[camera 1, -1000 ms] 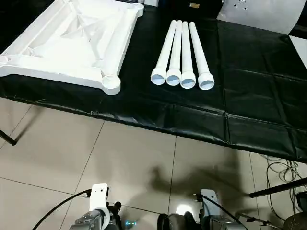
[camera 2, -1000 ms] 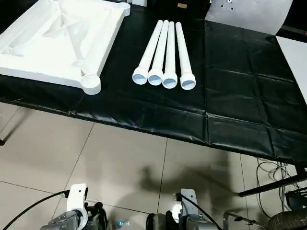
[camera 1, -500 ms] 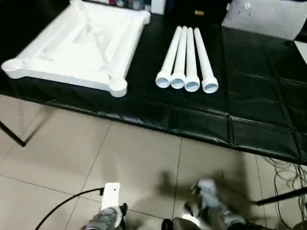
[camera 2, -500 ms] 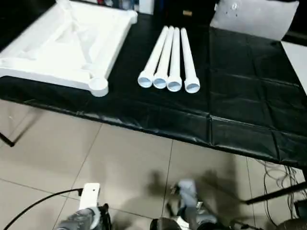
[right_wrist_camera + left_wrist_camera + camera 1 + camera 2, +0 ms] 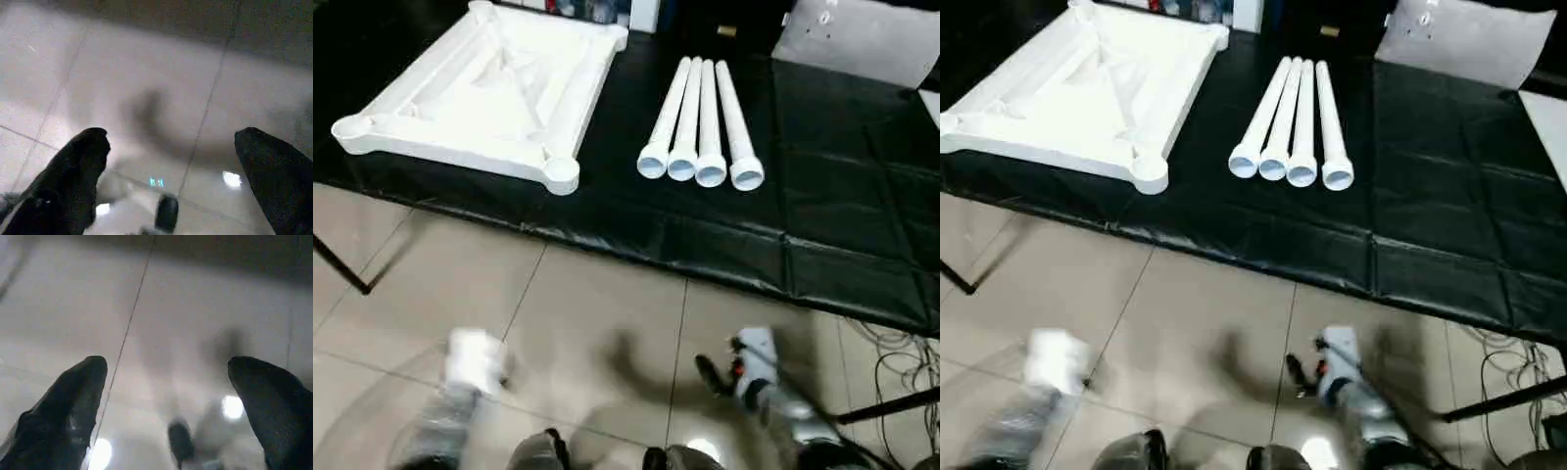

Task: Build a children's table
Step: Move to table

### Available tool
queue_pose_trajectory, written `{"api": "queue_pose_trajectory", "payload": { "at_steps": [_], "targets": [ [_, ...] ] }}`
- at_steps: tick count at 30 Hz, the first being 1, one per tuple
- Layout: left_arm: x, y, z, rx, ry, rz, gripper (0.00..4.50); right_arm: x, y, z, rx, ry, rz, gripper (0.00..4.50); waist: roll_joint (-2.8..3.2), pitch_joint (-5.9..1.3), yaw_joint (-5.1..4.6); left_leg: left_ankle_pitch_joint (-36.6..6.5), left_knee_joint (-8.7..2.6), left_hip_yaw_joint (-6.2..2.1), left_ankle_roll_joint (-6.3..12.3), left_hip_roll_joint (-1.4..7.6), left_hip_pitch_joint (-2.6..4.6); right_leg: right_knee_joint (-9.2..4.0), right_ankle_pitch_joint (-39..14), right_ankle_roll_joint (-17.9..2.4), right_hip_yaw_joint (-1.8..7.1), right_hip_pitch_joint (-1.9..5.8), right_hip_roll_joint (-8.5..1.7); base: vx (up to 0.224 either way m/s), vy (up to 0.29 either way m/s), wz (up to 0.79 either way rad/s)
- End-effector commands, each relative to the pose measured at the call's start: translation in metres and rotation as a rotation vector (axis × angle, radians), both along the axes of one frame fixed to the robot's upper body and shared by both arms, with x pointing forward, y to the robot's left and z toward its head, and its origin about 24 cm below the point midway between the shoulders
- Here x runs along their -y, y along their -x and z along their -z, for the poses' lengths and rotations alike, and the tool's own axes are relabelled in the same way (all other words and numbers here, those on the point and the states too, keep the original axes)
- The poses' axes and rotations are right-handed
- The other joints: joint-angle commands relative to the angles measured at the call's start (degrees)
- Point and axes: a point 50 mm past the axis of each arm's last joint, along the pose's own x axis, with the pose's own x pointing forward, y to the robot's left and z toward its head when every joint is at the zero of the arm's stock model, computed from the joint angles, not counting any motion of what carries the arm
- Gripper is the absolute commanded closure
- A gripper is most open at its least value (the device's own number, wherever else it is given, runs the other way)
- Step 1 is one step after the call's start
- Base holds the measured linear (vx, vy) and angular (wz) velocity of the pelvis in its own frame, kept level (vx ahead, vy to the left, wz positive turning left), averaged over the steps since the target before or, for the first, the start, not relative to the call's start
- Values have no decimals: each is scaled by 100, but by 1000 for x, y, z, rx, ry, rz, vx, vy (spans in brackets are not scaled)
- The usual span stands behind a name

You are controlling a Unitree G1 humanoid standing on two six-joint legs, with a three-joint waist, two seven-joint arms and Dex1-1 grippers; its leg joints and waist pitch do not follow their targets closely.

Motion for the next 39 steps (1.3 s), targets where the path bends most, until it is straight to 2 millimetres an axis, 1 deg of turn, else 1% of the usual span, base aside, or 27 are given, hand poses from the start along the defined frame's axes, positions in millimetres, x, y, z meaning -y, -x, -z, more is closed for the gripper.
{"api": "queue_pose_trajectory", "payload": {
  "at_steps": [1,4,5,6,7,8,9,10,11,12,13,18,20,22,23,25,29,30,31,32,33,34,35,36,37,38,39],
  "targets": [
    [15,7,-9,106,48,73,6,5,5,-10,59,-8,-23,0,57,-282,25,-688,-389,-227,859,631,188,-317,1081,-1555,306,148,-645,0,0,0],
    [14,16,-29,207,55,88,6,8,10,-26,134,-25,-13,0,51,-210,39,-911,-440,-243,777,661,140,-332,1048,-1384,322,130,-631,0,0,0],
    [15,26,-49,271,76,93,6,12,15,-41,178,-25,-6,0,38,-177,23,-967,-452,-230,738,651,159,-340,1020,-1374,316,117,-583,0,0,0],
    [15,30,-56,285,91,95,6,12,18,-48,188,-37,-8,0,3,-87,28,-1176,-497,-236,670,653,138,-373,809,-1323,327,100,-572,0,0,0],
    [16,32,-60,290,99,96,6,12,19,-51,193,-44,-8,0,7,-49,27,-1512,-516,-208,540,598,164,-456,195,-1256,342,63,-550,0,0,0],
    [18,38,-70,315,111,108,6,12,24,-60,212,-49,-25,0,7,-49,27,-1512,-516,-208,540,598,164,-456,195,-1256,342,63,-550,0,0,0],
    [21,43,-78,333,121,118,6,11,27,-68,225,-51,-39,0,-29,84,38,-1857,-567,-215,256,588,166,-555,-839,-1016,383,12,-562,0,0,0],
    [24,47,-87,355,115,148,6,6,32,-81,251,-110,-70,0,-28,98,44,-1990,-585,-221,183,582,171,-593,-1172,-919,387,-6,-567,0,0,0],
    [28,51,-97,377,120,177,6,3,37,-94,284,-145,-103,0,-95,252,47,-2190,-619,-237,63,574,173,-664,-1725,-631,419,-63,-569,0,0,0],
    [31,55,-106,397,120,201,6,1,41,-104,313,-148,-125,0,-62,219,48,-2105,-619,-255,-15,573,195,-651,-1696,-476,421,-54,-550,0,0,0],
    [34,58,-117,427,112,221,6,1,44,-114,346,-141,-139,0,-109,318,42,-1966,-654,-274,-25,575,146,-645,-1552,-348,414,-59,-541,0,0,0],
    [48,64,-173,539,135,266,6,8,46,-130,398,-162,-82,0,-184,464,-7,-1379,-587,-249,-89,522,204,-530,-113,-394,384,-99,-482,0,0,0],
    [51,58,-186,568,114,282,6,10,42,-144,433,-179,-61,0,-211,501,-18,-958,-540,-245,-33,478,190,-466,570,-370,366,-51,-460,0,0,0],
    [52,49,-199,606,100,284,6,12,34,-163,501,-150,-34,0,-195,488,-50,-400,-483,-276,44,451,185,-363,1447,-298,351,7,-451,0,0,0],
    [52,42,-206,626,96,276,6,12,29,-174,548,-121,-18,0,-162,457,-102,169,-425,-276,-1,414,197,-273,2210,-306,323,9,-404,0,0,0],
    [52,36,-210,637,90,264,6,10,25,-182,575,-112,-11,0,-180,474,-126,253,-426,-268,-60,389,178,-257,2379,-294,314,26,-405,0,0,0],
    [47,7,-229,678,56,152,6,3,11,-203,578,-80,52,0,-127,433,-202,233,-381,-254,-129,338,185,-228,2574,-278,333,81,-404,0,0,0],
    [47,5,-231,676,60,140,6,2,10,-203,566,-84,58,0,-134,438,-193,145,-366,-218,2,290,126,-236,2555,-276,380,138,-473,0,0,0],
    [47,1,-231,673,63,121,6,0,8,-207,576,-86,58,0,-116,440,-116,-264,-261,40,-199,337,327,-263,2243,-203,640,-47,-417,-10,13,-20],
    [48,0,-231,667,68,118,6,-2,7,-208,578,-89,57,0,-225,438,-126,-362,-243,67,-196,259,171,-252,2158,-168,715,92,-384,-10,13,-20],
    [50,-3,-228,646,68,104,6,-6,6,-211,583,-88,57,0,-236,458,23,-952,-23,146,-296,149,128,-398,1575,9,1127,134,-454,-5,48,-44],
    [51,-3,-226,640,67,103,6,-7,5,-212,586,-79,59,0,-293,493,67,-1219,123,111,-262,100,68,-484,1264,50,1351,192,-544,-8,116,-71],
    [52,-4,-224,634,67,102,6,-8,5,-212,589,-71,61,0,-339,527,153,-1249,506,-216,-216,19,-297,-598,751,-38,1750,502,-942,-8,116,-71],
    [54,-4,-219,614,47,108,6,-9,4,-213,590,-60,68,0,-302,513,203,-1233,789,-549,-328,-15,-455,-611,647,-225,2019,568,-1053,-14,200,-90],
    [54,-4,-219,614,47,108,6,-9,4,-213,590,-60,68,0,-292,520,199,-1209,809,-642,-372,-61,-437,-626,645,-346,2030,525,-925,-27,268,-84],
    [55,-5,-218,604,31,105,6,-10,3,-214,590,-53,76,0,-251,519,136,-1010,524,-708,-386,-125,-332,-601,548,-421,1899,438,-513,-27,268,-84],
    [55,-6,-217,595,36,98,6,-10,3,-215,590,-47,75,0,-64,444,43,-627,13,-608,-261,-165,29,-514,357,-134,1635,217,59,-32,336,-71]
  ]
}}
